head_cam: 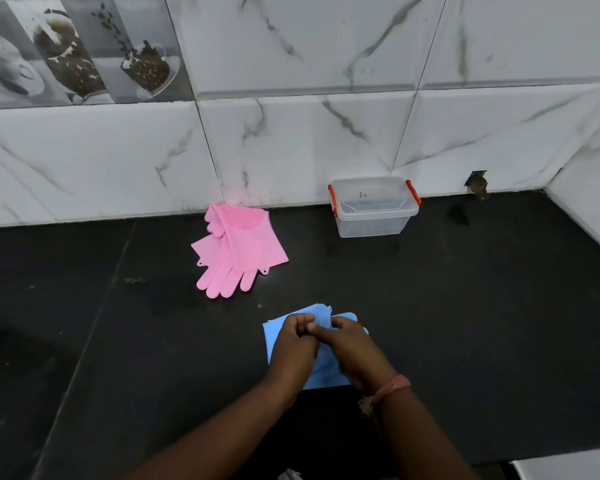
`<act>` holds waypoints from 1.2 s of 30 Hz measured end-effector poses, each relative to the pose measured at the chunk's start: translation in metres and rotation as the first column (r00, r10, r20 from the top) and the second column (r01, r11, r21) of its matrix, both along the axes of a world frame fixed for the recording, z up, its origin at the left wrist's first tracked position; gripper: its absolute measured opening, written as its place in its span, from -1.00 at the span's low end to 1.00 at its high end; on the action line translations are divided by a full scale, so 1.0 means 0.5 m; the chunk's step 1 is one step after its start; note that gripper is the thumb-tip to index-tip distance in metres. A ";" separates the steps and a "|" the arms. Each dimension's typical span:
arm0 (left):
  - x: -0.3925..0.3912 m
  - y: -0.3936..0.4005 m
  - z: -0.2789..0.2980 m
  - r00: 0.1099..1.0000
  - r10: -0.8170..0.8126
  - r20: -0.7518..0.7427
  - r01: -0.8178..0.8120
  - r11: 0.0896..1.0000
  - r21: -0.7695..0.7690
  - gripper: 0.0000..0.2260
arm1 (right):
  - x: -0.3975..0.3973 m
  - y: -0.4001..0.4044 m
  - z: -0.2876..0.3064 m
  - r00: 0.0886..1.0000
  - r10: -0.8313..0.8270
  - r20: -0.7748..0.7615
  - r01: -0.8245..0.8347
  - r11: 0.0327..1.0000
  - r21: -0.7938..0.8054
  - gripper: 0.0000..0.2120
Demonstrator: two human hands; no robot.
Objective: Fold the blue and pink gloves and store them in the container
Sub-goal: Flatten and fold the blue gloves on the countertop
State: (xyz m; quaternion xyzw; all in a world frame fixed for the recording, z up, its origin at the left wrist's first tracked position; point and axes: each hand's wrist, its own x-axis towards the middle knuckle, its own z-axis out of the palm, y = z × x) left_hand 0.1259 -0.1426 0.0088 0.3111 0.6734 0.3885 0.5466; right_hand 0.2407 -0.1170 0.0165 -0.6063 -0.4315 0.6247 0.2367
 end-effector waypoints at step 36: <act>-0.027 0.053 -0.100 0.503 -0.032 -0.864 0.328 0.931 0.157 -0.94 | 0.020 -0.018 -0.073 0.877 -0.281 0.391 0.090 0.894 0.439 -0.75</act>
